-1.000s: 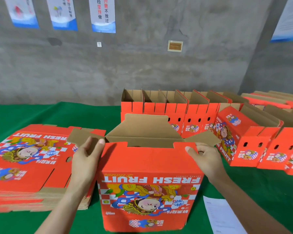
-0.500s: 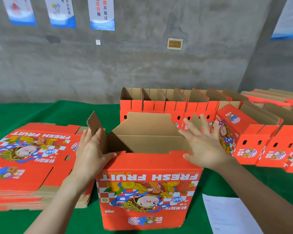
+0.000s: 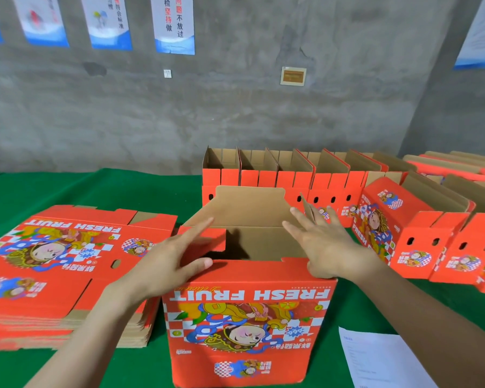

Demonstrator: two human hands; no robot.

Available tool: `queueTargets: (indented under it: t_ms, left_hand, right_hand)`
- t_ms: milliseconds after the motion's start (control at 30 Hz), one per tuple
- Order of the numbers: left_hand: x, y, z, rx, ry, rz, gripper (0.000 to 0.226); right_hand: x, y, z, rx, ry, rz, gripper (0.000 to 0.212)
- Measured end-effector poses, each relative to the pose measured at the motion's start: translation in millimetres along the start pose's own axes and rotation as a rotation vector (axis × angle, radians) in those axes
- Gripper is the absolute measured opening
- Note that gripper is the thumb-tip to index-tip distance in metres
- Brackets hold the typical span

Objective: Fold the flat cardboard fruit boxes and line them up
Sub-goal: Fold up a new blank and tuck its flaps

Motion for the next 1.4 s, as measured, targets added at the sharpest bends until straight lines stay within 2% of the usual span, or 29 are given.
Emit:
queueTargets:
  t_ms: [67,133,233,300,333,433,533,600,633,700,767,867,1000,1133,1233,1300,1400]
  left_hand:
    - [3.5,-3.1,-7.6,0.091,-0.061,-0.066,0.058]
    - [2.6,-8.8,-21.2,0.041,-0.092,-0.133,0.050]
    - [-3.2,-8.3,-42.5,-0.068,-0.200,-0.260,0.055]
    - [1.2,-0.9,-51.3,-0.018,-0.320,-0.386,0.065]
    - [5.8,3.2,-53.5,0.022,-0.353,-0.374,0.069]
    - [18.1,6.5,-57.5,0.087,-0.335,-0.198,0.072]
    - [21.4,6.5,-58.8,0.073,-0.316,-0.180,0.072]
    - [22.4,8.1,-59.5,0.063,-0.310,-0.172,0.072]
    - [22.7,8.3,-59.5,0.054,-0.302,-0.161,0.072]
    - [22.5,7.3,-58.8,0.028,-0.266,-0.135,0.074]
    - [21.9,5.6,-57.1,-0.026,-0.208,-0.088,0.082]
    - [20.2,2.5,-52.7,-0.139,-0.141,-0.003,0.088]
    - [14.7,-1.5,-49.8,-0.299,-0.066,0.070,0.048]
    - [16.0,0.0,-51.4,-0.226,-0.179,0.065,0.033]
    - [15.5,0.9,-54.3,-0.158,-0.226,0.136,0.016]
    - [15.2,2.5,-55.4,-0.086,-0.235,0.111,0.023]
    - [16.1,3.0,-57.4,0.004,-0.291,-0.007,0.046]
  right_hand:
    - [0.1,1.5,-0.4,-0.013,-0.004,-0.004,0.097]
    - [0.1,3.0,-0.6,-0.026,-0.009,-0.018,0.097]
    - [0.6,4.8,0.7,-0.060,-0.025,-0.037,0.097]
    - [-1.3,8.5,2.7,-0.093,-0.036,-0.082,0.096]
    - [-3.2,11.2,4.2,-0.122,-0.052,-0.131,0.096]
    - [-8.1,18.4,12.1,-0.340,-0.191,-0.301,0.106]
    - [-8.5,26.7,19.5,-0.554,-0.317,-0.558,0.109]
    - [-7.8,35.3,19.8,-0.531,-0.298,-0.770,0.095]
    - [-7.5,39.8,19.1,-0.487,-0.275,-0.844,0.081]
    - [-9.1,45.2,17.2,-0.456,-0.242,-0.899,0.047]
    - [-9.7,44.9,16.1,-0.511,-0.240,-0.886,0.028]
    - [-6.1,43.7,16.1,-0.586,-0.257,-0.895,0.017]
    - [-4.7,44.4,17.6,-0.643,-0.238,-0.930,0.013]
    - [-4.6,41.5,20.9,-0.649,-0.204,-0.971,0.011]
    - [-7.9,34.9,18.1,-0.639,-0.136,-1.090,0.012]
    - [-10.8,29.4,6.7,-0.537,-0.054,-1.107,0.022]
    - [-12.5,23.8,-15.7,-0.261,0.033,-0.937,0.056]
Point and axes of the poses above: each hand's wrist, its own z-axis away from the middle knuckle, its own y-axis out of the palm, x = y × z, the point moved 2 cm from there along -z, towards the middle knuckle, and after that the axes turned 7 degrees about x, right-handed, at the moved point
